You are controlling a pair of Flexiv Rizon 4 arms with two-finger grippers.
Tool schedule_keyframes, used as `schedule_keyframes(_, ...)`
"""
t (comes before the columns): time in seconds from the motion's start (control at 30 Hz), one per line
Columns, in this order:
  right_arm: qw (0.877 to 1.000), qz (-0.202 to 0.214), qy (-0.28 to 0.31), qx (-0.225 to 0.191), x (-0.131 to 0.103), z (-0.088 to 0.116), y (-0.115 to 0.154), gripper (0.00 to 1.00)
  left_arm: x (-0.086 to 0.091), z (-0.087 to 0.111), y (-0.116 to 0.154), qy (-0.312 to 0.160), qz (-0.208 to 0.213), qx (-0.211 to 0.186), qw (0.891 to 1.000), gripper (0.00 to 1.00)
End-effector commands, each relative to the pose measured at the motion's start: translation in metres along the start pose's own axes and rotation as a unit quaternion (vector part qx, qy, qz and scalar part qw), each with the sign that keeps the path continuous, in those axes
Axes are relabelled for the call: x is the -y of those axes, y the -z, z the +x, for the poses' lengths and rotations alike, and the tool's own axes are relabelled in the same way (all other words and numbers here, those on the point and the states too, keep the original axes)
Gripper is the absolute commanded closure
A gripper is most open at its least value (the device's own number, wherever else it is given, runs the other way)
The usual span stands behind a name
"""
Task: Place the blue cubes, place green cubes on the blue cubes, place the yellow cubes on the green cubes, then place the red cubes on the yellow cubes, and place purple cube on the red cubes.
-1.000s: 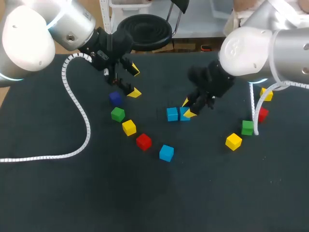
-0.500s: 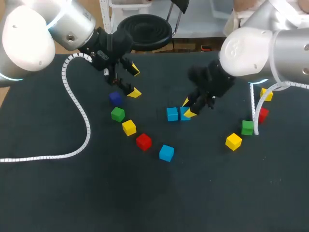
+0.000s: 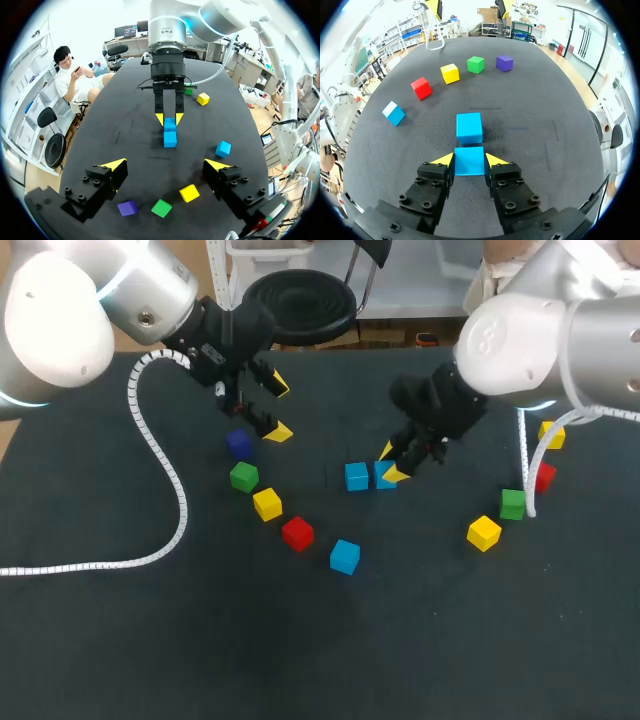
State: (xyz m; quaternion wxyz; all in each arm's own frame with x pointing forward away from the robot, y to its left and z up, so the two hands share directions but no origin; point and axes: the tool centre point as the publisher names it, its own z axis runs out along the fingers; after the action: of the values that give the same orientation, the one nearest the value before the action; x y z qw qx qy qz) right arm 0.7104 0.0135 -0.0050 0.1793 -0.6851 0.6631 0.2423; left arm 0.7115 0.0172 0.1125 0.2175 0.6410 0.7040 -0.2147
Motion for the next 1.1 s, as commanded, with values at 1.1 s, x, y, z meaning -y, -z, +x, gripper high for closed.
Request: schedule_keyframes(1.1,1.000,-0.010,0.024,0.005,0.005,-0.011,-0.009,1.00,-0.002,-0.001,0.000,0.000,0.001,-0.002,1.000,0.00)
